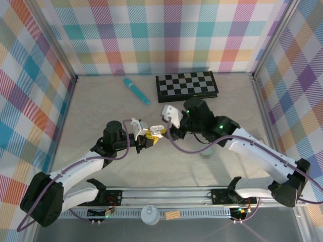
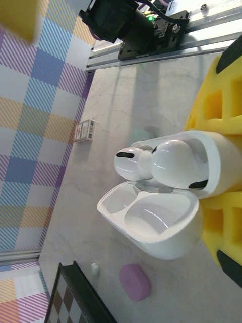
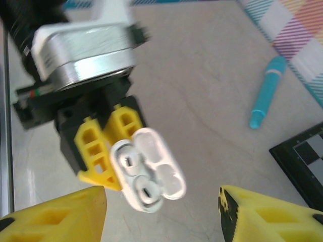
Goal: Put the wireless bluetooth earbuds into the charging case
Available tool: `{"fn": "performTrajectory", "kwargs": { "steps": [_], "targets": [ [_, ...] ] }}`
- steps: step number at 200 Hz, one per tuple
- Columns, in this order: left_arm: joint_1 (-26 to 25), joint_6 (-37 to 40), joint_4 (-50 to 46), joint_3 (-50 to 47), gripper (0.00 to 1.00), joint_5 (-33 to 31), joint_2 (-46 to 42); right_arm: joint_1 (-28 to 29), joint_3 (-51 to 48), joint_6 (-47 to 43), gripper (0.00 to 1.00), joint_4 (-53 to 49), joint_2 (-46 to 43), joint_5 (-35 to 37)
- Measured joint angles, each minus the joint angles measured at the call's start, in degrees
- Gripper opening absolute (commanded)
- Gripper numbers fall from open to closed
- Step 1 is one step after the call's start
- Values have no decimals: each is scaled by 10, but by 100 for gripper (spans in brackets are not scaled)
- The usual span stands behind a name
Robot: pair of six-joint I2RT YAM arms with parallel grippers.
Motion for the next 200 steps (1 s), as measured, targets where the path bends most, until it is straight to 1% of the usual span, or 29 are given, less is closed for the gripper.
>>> {"fn": "performTrajectory", "kwargs": {
  "steps": [16, 38, 62, 78, 96, 117, 169, 200],
  "targets": [
    [0, 5, 0, 0, 6, 0, 0, -26, 14, 64, 58, 9, 15, -8],
    [0, 16, 1, 0, 6, 0, 0, -43, 93, 145, 58, -27, 96, -10],
    [0, 24, 1, 0, 6, 1, 0, -45, 158, 191, 60, -68, 171, -10],
    [0, 28, 0, 0, 6, 0, 0, -45, 194, 204, 61, -110, 210, -13],
    [0, 28, -1, 0, 6, 0, 0, -45, 221, 206, 62, -144, 241, -20],
    [0, 28, -1, 0, 6, 0, -2, -47, 224, 198, 63, -174, 251, -37],
    [-4, 28, -18, 0, 6, 0, -6, -52, 225, 148, 65, -205, 247, -75],
    [-4, 28, -9, 0, 6, -12, -6, -52, 211, 127, 65, -221, 216, -97]
  ]
}}
